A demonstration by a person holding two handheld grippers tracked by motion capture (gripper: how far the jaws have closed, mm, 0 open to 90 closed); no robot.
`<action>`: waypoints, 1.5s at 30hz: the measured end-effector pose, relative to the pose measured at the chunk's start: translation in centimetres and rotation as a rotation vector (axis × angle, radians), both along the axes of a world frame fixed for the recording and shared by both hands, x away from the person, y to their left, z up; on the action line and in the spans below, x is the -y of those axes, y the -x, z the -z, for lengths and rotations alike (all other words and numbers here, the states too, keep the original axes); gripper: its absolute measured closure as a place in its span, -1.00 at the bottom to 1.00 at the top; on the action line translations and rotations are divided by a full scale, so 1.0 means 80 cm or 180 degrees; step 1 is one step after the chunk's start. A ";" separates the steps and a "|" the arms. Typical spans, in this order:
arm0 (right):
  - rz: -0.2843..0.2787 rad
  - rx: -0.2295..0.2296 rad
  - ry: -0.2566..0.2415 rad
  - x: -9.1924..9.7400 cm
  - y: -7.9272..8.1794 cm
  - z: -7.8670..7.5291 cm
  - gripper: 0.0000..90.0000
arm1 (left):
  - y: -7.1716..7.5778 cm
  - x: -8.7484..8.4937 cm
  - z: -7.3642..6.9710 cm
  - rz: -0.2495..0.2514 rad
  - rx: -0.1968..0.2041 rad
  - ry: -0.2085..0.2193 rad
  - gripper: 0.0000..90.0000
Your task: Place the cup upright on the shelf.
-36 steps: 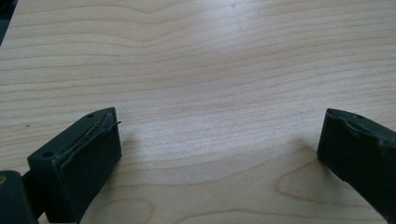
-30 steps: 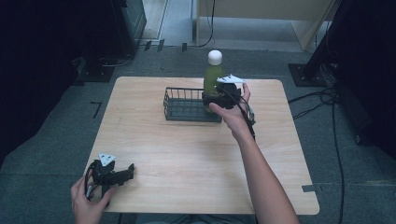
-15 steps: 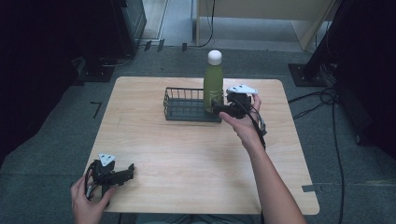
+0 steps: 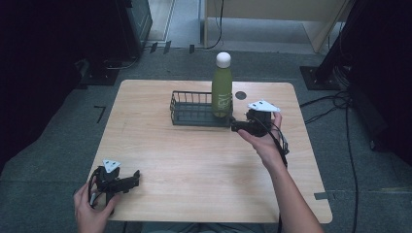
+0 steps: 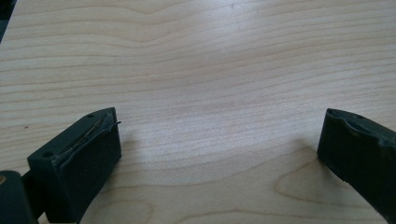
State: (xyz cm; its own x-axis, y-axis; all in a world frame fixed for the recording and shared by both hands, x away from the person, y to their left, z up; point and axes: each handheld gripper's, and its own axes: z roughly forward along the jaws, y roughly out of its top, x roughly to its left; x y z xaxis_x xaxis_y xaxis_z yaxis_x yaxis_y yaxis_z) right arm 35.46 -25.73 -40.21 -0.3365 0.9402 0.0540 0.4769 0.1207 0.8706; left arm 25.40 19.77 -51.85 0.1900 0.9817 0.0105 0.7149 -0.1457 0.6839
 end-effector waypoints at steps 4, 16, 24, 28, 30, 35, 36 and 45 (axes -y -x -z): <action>0.0020 0.0019 -0.0004 0.009 0.011 0.002 -0.78 | 0.000 0.000 0.000 0.0002 0.0000 -0.0001 -1.00; 0.0120 -0.0002 0.0003 0.040 0.044 0.017 -0.78 | 0.000 0.000 0.000 0.0002 0.0004 0.0002 -1.00; 0.0199 -0.0028 -0.0047 0.064 0.067 0.027 -0.78 | 0.000 0.000 0.000 0.0007 -0.0001 -0.0004 -1.00; 0.0250 -0.0048 -0.0056 0.077 0.078 0.034 -0.80 | 0.000 0.000 0.000 0.0006 0.0000 -0.0003 -1.00; 0.0276 -0.0060 -0.0058 0.083 0.082 0.037 -0.80 | 0.000 0.000 0.000 0.0005 0.0000 -0.0003 -1.00; 0.0355 -0.0095 -0.0079 0.098 0.093 0.045 -0.81 | 0.000 0.000 0.000 0.0005 0.0000 -0.0003 -1.00; 0.0369 -0.0102 -0.0080 0.101 0.095 0.046 -0.81 | 0.000 0.000 0.000 0.0005 0.0000 -0.0003 -1.00; 0.0485 -0.0186 -0.0095 0.126 0.117 0.065 -0.85 | 0.000 0.000 0.000 0.0006 0.0000 -0.0003 -1.00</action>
State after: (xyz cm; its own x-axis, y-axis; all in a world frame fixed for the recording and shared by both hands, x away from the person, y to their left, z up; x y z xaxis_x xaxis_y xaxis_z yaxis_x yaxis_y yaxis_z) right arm 26.10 -35.84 -45.44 -0.1857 0.9777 0.0978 0.5376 0.0178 0.8430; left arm 25.41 19.77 -51.85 0.1917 0.9814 0.0114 0.7148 -0.1476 0.6836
